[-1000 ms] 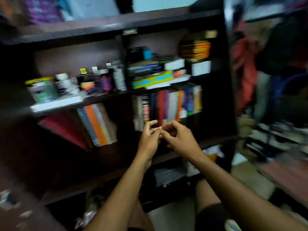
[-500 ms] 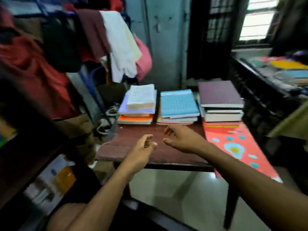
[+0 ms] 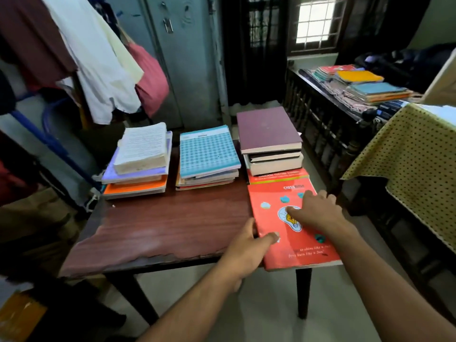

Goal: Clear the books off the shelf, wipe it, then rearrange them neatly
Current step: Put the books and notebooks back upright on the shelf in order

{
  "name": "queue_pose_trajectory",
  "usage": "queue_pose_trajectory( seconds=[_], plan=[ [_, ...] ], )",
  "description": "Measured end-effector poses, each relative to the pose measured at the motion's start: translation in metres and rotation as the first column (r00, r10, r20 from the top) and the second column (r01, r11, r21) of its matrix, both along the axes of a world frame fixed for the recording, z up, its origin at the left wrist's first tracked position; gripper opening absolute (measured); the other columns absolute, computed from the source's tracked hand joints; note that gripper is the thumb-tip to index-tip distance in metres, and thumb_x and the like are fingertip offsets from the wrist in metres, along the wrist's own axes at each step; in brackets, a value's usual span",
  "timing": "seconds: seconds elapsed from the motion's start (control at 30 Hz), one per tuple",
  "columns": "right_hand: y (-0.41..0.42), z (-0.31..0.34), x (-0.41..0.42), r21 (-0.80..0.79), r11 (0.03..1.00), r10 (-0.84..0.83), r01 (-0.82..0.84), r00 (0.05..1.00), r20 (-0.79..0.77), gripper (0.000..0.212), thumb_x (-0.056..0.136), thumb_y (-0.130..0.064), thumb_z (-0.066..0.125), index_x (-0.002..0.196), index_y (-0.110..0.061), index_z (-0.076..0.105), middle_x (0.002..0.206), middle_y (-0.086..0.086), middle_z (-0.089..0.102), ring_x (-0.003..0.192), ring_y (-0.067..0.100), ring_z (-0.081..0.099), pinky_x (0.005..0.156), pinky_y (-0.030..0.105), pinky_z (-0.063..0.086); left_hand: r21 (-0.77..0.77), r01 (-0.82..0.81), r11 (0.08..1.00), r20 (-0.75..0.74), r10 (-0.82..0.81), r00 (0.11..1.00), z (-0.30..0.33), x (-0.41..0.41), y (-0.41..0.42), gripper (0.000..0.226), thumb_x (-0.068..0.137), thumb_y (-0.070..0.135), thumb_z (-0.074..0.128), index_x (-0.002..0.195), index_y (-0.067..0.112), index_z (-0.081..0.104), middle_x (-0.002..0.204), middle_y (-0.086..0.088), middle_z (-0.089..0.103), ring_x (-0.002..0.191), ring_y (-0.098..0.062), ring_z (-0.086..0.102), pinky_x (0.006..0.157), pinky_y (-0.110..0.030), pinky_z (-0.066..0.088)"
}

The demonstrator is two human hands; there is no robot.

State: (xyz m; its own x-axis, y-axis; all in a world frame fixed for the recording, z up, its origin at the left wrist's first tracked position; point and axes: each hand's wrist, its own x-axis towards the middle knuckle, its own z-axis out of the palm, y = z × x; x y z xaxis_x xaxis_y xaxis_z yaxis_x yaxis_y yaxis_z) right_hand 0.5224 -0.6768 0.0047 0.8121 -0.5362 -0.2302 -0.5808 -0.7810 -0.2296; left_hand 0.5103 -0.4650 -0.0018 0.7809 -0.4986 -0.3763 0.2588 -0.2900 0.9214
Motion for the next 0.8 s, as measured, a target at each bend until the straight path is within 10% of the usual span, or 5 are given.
queue_pose_trajectory(
  seconds=[0.17, 0.43, 0.53, 0.8],
  plan=[
    [0.006, 0.004, -0.005, -0.019, 0.999, 0.039, -0.039, 0.999, -0.018, 0.072, 0.087, -0.069, 0.055, 0.136, -0.017, 0.046, 0.136, 0.015, 0.047, 0.128, 0.034, 0.041, 0.099, 0.049, 0.041, -0.012, -0.15, 0.989, -0.088, 0.148, 0.985, -0.006, -0.004, -0.003, 0.023, 0.09, 0.037, 0.071, 0.107, 0.035, 0.055, 0.1, 0.006, 0.075, 0.08, -0.012, 0.067, 0.064, -0.031, 0.052],
    [0.092, 0.01, -0.004, 0.052, 0.943, 0.329, -0.328, 0.944, -0.012, 0.069, 0.091, -0.066, 0.053, 0.136, -0.013, 0.05, 0.14, 0.02, 0.051, 0.135, 0.036, 0.041, 0.103, 0.042, 0.04, 0.002, -0.448, 0.894, -0.063, 0.447, 0.892, -0.008, -0.02, 0.049, 0.02, 0.1, 0.02, 0.06, 0.117, 0.019, 0.048, 0.1, -0.007, 0.074, 0.08, -0.019, 0.075, 0.068, -0.035, 0.063],
    [0.143, 0.012, 0.014, 0.116, 0.859, 0.498, -0.498, 0.867, 0.03, 0.068, 0.09, -0.065, 0.056, 0.135, -0.014, 0.053, 0.139, 0.013, 0.057, 0.131, 0.033, 0.046, 0.104, 0.039, 0.04, -0.043, -0.594, 0.803, -0.04, 0.593, 0.804, -0.006, -0.02, 0.106, 0.017, 0.101, 0.018, 0.059, 0.112, 0.022, 0.046, 0.102, -0.01, 0.074, 0.086, -0.028, 0.075, 0.079, -0.055, 0.062],
    [0.384, 0.034, 0.06, 0.291, 0.429, 0.741, -0.855, 0.518, 0.427, 0.066, 0.087, -0.041, 0.076, 0.145, -0.023, 0.051, 0.132, 0.005, 0.054, 0.123, 0.02, 0.054, 0.098, 0.027, 0.04, -0.27, -0.861, 0.432, 0.087, 0.901, 0.425, 0.037, -0.058, 0.343, 0.033, 0.097, 0.004, 0.063, 0.123, 0.023, 0.053, 0.109, -0.008, 0.077, 0.089, -0.03, 0.075, 0.068, -0.043, 0.063]
  ],
)
